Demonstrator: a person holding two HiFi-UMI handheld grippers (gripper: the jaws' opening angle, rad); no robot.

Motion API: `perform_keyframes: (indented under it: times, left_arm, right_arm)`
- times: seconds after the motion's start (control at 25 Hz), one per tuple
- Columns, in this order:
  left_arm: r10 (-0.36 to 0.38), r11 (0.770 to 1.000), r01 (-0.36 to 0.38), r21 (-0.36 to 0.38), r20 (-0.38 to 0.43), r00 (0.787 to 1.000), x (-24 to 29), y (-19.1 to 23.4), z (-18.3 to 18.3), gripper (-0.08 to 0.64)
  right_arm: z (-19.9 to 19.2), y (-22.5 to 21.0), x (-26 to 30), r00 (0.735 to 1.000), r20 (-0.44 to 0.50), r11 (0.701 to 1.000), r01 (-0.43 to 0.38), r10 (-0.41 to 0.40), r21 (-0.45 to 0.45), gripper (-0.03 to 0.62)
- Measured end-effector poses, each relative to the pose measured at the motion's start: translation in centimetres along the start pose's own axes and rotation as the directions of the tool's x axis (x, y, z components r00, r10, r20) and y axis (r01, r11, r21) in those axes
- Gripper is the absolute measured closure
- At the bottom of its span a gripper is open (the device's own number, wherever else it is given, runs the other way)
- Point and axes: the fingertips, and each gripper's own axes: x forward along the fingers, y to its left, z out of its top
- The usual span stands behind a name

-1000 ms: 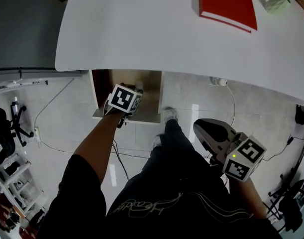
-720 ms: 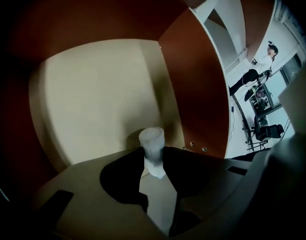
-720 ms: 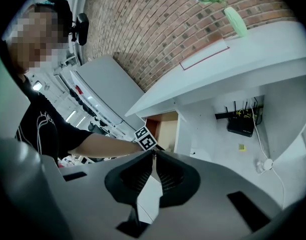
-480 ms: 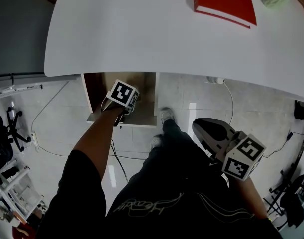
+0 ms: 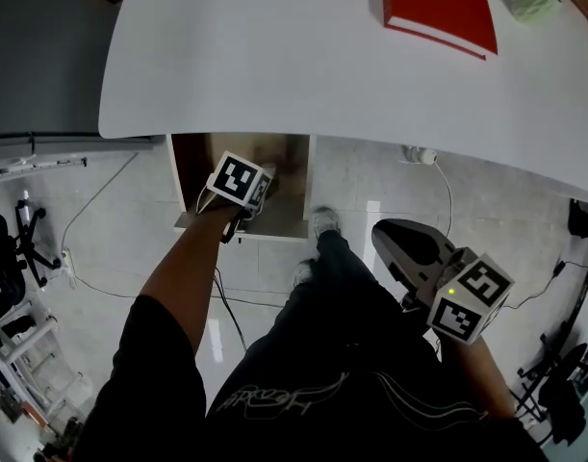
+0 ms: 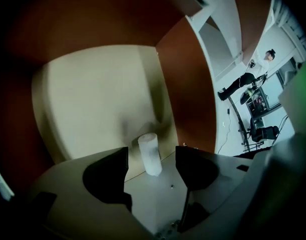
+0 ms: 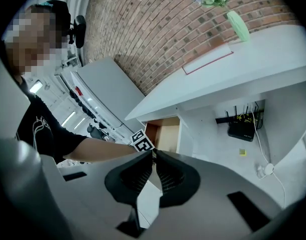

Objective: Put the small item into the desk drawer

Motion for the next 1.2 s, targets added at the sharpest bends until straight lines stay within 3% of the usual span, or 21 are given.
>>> perform_keyframes:
  times: [0.32,0.48,0.6,0.68,0.76,0.92,1.08,1.2]
  left_arm:
    - [-0.004,1.0,0.008,-0.022,0.191,0.982,-10.8,-3.2,0.8,0.264]
    - [-0.041,0.998,0.056,-0.039,0.314,0.948,-17.0,-7.5,-0.6,0.327]
    - [-0.06,0.997,0.077,-0.022,0.426,0.903,-22.7,-11.2,-1.5,0.372]
    - [-0.084,0.994,0.105,-0.012,0.51,0.856,-26.8,-13.8,-1.8,0.406]
    - [-0.115,0.991,0.135,0.012,0.598,0.794,-31.1,-16.4,-1.8,0.447]
    - [-0.159,0.984,0.168,0.064,0.749,0.643,-39.2,-21.8,-2.8,0.522]
    - [-0.201,0.974,0.192,0.119,0.84,0.503,-45.5,-27.0,-5.7,0.536]
    - [-0.236,0.969,0.168,0.179,0.867,0.438,-49.6,-30.5,-7.9,0.538]
  right_arm:
    - [2.9,5.0,-1.5,0.997,0.062,0.996,-0.042,0.047,-0.073,0.538]
    - [4.6,8.4,-3.6,0.99,0.124,0.994,-0.057,0.069,-0.097,0.538]
    - [5.6,11.6,-5.4,0.983,0.157,0.987,-0.071,0.093,-0.141,0.538]
    - [6.2,13.8,-6.7,0.978,0.176,0.981,-0.08,0.111,-0.176,0.538]
    - [7.0,15.9,-8.1,0.972,0.196,0.972,-0.086,0.13,-0.219,0.538]
    - [8.5,21.3,-11.5,0.949,0.246,0.936,-0.108,0.198,-0.336,0.538]
    - [8.2,26.9,-14.6,0.927,0.271,0.886,-0.117,0.26,-0.448,0.538]
    - [7.3,30.1,-16.4,0.915,0.288,0.883,-0.13,0.282,-0.451,0.538]
